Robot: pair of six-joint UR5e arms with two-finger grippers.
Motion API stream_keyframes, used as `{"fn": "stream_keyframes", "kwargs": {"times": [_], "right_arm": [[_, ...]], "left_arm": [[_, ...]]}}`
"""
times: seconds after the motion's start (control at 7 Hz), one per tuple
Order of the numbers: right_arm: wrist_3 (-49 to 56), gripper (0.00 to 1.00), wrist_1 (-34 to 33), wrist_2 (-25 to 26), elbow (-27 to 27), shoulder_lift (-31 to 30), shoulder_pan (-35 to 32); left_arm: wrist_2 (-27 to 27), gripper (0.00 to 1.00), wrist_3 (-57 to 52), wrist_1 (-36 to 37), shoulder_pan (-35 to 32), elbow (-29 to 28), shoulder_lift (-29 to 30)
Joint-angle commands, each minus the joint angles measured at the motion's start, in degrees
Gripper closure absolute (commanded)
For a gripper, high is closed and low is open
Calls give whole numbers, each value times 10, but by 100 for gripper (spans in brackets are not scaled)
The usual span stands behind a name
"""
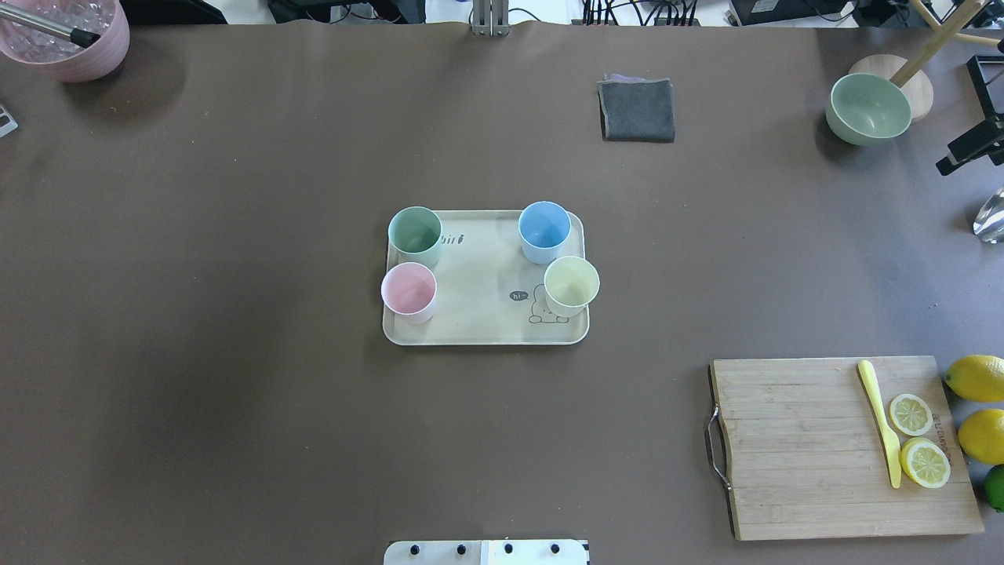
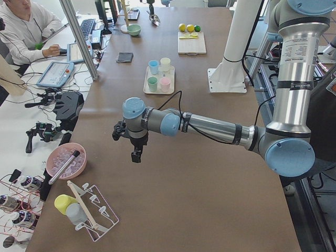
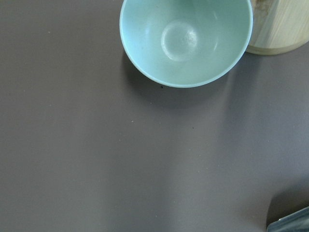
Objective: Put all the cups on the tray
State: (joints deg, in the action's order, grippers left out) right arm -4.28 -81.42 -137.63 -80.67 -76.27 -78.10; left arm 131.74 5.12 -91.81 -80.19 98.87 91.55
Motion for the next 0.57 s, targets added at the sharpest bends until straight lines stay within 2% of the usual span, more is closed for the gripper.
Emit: {"fn": "stream_keyframes", "kwargs": {"times": [0.0,0.43], "right_arm": [[0,0,-1,3,2,1,0],[0,0,0,-2,1,2,-1]], "left_arm": [[3,2,5,2,-1,0,0],[2,2,3,1,-1,-9,-1]]}}
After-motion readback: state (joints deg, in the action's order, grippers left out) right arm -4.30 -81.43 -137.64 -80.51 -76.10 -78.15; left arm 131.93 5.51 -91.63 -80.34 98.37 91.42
